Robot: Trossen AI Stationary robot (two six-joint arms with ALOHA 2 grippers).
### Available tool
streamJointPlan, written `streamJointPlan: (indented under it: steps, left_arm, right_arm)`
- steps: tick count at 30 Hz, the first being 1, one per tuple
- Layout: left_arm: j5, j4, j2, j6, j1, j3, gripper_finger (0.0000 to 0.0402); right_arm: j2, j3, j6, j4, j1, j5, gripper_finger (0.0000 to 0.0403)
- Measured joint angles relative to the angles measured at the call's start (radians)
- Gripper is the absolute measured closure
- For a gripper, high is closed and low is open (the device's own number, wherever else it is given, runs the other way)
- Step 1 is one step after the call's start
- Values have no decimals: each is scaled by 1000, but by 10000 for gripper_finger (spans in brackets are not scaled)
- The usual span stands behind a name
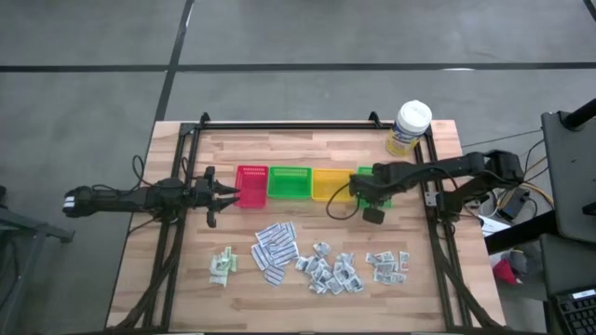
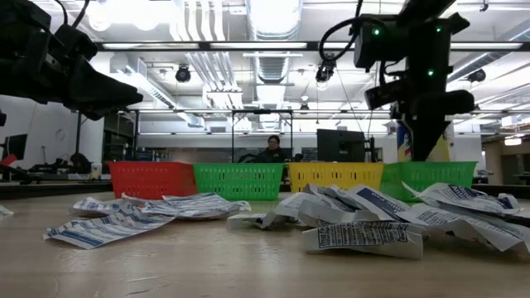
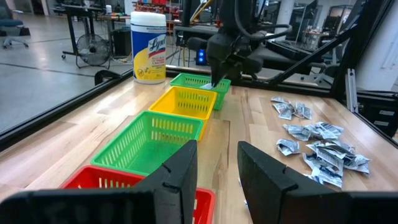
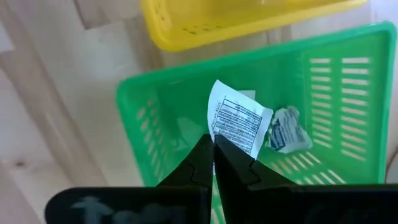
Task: Pick & Place First Aid Supplies
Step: Put the blue alcohol pad into the right green bin
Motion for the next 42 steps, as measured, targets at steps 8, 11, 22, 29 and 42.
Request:
streamJointPlan:
  steps: [8, 11, 22, 29, 42]
  left_arm:
    - [0, 0, 0, 0, 0, 0, 289]
    - [0, 0, 0, 0, 0, 0, 289]
    - [0, -1, 0, 0, 0, 0, 289]
    - [0, -1, 0, 0, 0, 0, 289]
    - [0, -1, 0, 0, 0, 0, 289]
  right_arm:
    - [1, -39, -2, 15, -27, 1, 394]
    - [1, -44, -2, 19, -27, 2, 394]
    - [1, -44, -9, 25, -26, 4, 367]
    - [-2, -8, -19, 6, -25, 2, 319]
    - [-2, 191, 90, 1, 178, -143, 301]
